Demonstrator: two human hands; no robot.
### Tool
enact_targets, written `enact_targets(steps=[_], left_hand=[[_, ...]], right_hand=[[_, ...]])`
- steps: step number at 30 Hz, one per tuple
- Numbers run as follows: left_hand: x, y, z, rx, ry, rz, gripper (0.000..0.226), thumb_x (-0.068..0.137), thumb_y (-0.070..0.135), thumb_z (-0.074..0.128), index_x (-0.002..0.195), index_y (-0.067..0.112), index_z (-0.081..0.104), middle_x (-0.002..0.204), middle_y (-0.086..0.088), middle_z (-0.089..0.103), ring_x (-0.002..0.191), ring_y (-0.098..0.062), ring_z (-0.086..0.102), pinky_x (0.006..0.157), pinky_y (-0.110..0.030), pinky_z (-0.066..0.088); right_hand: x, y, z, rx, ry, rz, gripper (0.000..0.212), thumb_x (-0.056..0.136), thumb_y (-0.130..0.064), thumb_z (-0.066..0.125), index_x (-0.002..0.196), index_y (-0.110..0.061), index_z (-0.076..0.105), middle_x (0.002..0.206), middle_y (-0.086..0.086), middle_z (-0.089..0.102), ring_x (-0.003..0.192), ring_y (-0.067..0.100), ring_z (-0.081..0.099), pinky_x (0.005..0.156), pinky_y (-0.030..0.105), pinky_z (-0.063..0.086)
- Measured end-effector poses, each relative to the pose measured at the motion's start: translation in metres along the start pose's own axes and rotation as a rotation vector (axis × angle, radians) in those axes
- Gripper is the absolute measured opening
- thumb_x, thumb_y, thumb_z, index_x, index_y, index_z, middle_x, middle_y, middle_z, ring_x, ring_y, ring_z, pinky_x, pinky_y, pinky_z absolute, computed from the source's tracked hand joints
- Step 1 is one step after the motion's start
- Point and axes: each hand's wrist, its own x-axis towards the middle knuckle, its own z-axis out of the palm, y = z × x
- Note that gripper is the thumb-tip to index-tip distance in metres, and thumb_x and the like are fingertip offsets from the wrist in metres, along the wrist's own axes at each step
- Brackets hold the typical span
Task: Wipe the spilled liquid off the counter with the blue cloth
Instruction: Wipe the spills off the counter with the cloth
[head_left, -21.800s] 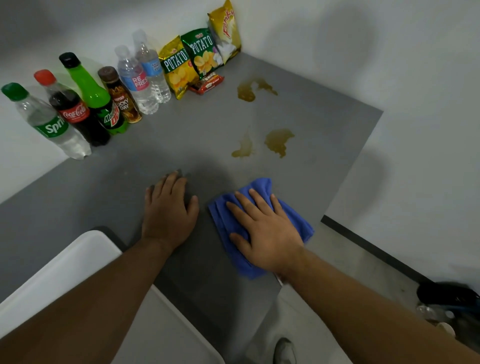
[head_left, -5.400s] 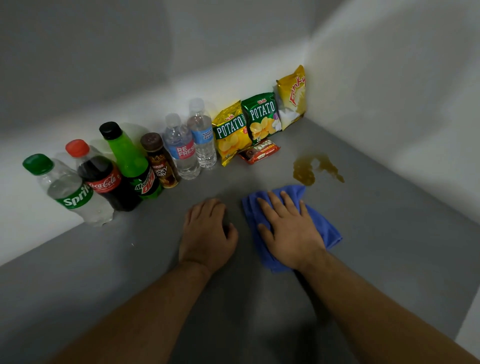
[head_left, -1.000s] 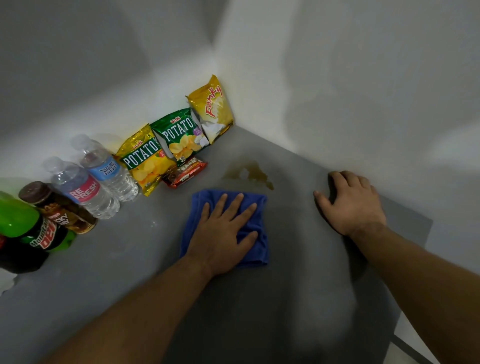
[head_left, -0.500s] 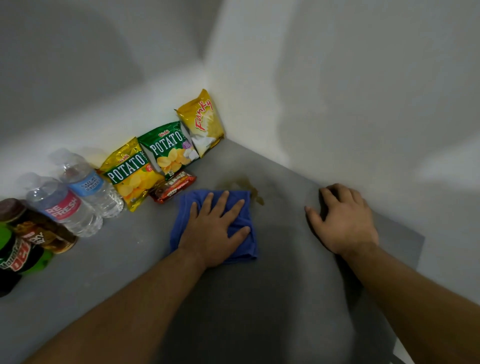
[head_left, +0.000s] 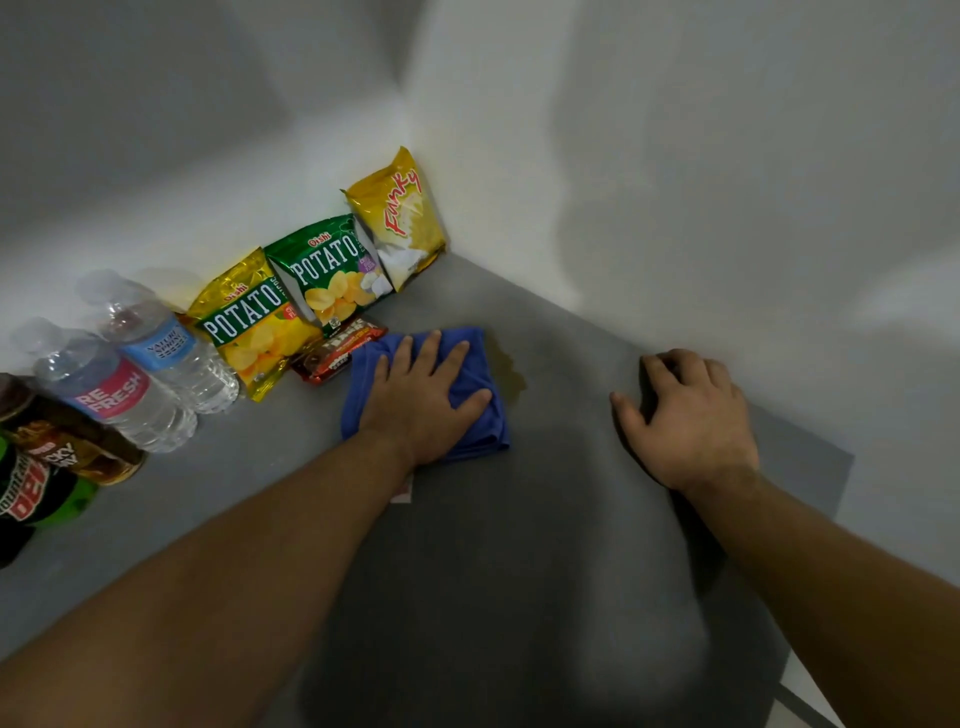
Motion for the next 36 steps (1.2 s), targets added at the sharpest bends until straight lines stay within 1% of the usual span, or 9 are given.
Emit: enact_targets(steps=[4, 9, 13, 17, 21, 24, 28, 31, 36], left_hand=[[0.004, 0.014, 0.001, 0.013, -0.015, 0.040, 0.080, 0.092, 0.078, 0.020, 0.161, 0.041, 0.003, 0.172, 0.004, -0.004, 0.158, -0.032, -0.004, 0.126, -0.057, -0.002], [-0.040, 0.024, 0.006, -0.007, -0.024, 0.169, 0.085, 0.089, 0.081, 0.015, 0.161, 0.039, 0.002, 0.172, 0.008, -0.005, 0.158, -0.025, -0.006, 0.127, -0.054, -0.001], [-0.060, 0.018, 0.009, -0.030, -0.004, 0.166, 0.081, 0.092, 0.076, 0.019, 0.162, 0.037, 0.005, 0.172, 0.009, -0.003, 0.158, -0.020, -0.005, 0.128, -0.049, -0.001], [-0.028, 0.017, 0.002, -0.014, -0.012, 0.112, 0.078, 0.096, 0.072, 0.025, 0.162, 0.035, 0.005, 0.172, 0.006, -0.001, 0.158, -0.024, -0.003, 0.127, -0.053, 0.002], [0.014, 0.019, -0.005, -0.007, -0.049, 0.072, 0.079, 0.095, 0.074, 0.028, 0.162, 0.038, 0.007, 0.172, 0.003, -0.001, 0.158, -0.031, -0.002, 0.126, -0.058, 0.000], [0.026, 0.029, -0.006, 0.040, -0.056, 0.098, 0.079, 0.093, 0.075, 0.024, 0.161, 0.038, 0.006, 0.172, 0.002, -0.001, 0.157, -0.035, -0.003, 0.124, -0.064, 0.000], [-0.001, 0.032, 0.001, 0.047, -0.035, 0.204, 0.083, 0.090, 0.074, 0.017, 0.162, 0.035, 0.006, 0.172, 0.005, -0.001, 0.158, -0.029, -0.003, 0.126, -0.059, 0.001], [-0.014, 0.022, 0.004, -0.012, -0.023, 0.256, 0.079, 0.093, 0.071, 0.022, 0.162, 0.036, 0.006, 0.172, 0.010, 0.000, 0.158, -0.022, -0.003, 0.128, -0.053, 0.001], [0.038, 0.014, -0.004, 0.013, -0.014, 0.173, 0.073, 0.099, 0.064, 0.030, 0.162, 0.035, 0.009, 0.172, 0.006, 0.002, 0.158, -0.027, 0.000, 0.126, -0.057, 0.002]], right_hand=[[0.000, 0.001, 0.001, -0.001, -0.005, 0.001, 0.072, 0.093, -0.068, 0.040, 0.141, -0.017, 0.056, 0.138, 0.011, 0.054, 0.123, 0.034, 0.045, 0.101, 0.049, 0.044], [-0.001, -0.002, -0.005, 0.014, -0.027, 0.003, 0.073, 0.091, -0.067, 0.040, 0.140, -0.015, 0.057, 0.137, 0.014, 0.055, 0.122, 0.037, 0.046, 0.102, 0.048, 0.044], [-0.005, -0.005, -0.011, 0.042, -0.041, -0.004, 0.069, 0.094, -0.064, 0.043, 0.138, -0.013, 0.058, 0.137, 0.015, 0.055, 0.124, 0.038, 0.047, 0.105, 0.048, 0.044], [-0.007, -0.005, -0.013, 0.053, -0.038, -0.008, 0.062, 0.097, -0.055, 0.050, 0.138, -0.010, 0.058, 0.139, 0.017, 0.056, 0.125, 0.039, 0.046, 0.107, 0.048, 0.043], [-0.004, -0.004, -0.010, 0.031, -0.037, -0.013, 0.062, 0.096, -0.055, 0.048, 0.139, -0.010, 0.057, 0.138, 0.016, 0.055, 0.124, 0.038, 0.046, 0.106, 0.048, 0.042], [-0.002, -0.003, -0.009, 0.034, -0.030, -0.016, 0.063, 0.095, -0.056, 0.046, 0.137, -0.010, 0.058, 0.136, 0.016, 0.056, 0.122, 0.038, 0.047, 0.105, 0.048, 0.043], [-0.002, -0.003, -0.009, 0.046, -0.039, -0.016, 0.060, 0.095, -0.053, 0.051, 0.138, -0.010, 0.057, 0.136, 0.017, 0.055, 0.122, 0.038, 0.046, 0.105, 0.048, 0.043], [-0.003, -0.004, -0.011, 0.057, -0.038, -0.024, 0.059, 0.095, -0.051, 0.053, 0.137, -0.009, 0.057, 0.135, 0.018, 0.056, 0.121, 0.038, 0.047, 0.105, 0.047, 0.044], [-0.001, -0.003, -0.010, 0.054, -0.037, -0.018, 0.064, 0.092, -0.054, 0.047, 0.136, -0.008, 0.058, 0.133, 0.018, 0.056, 0.119, 0.038, 0.047, 0.105, 0.048, 0.044]])
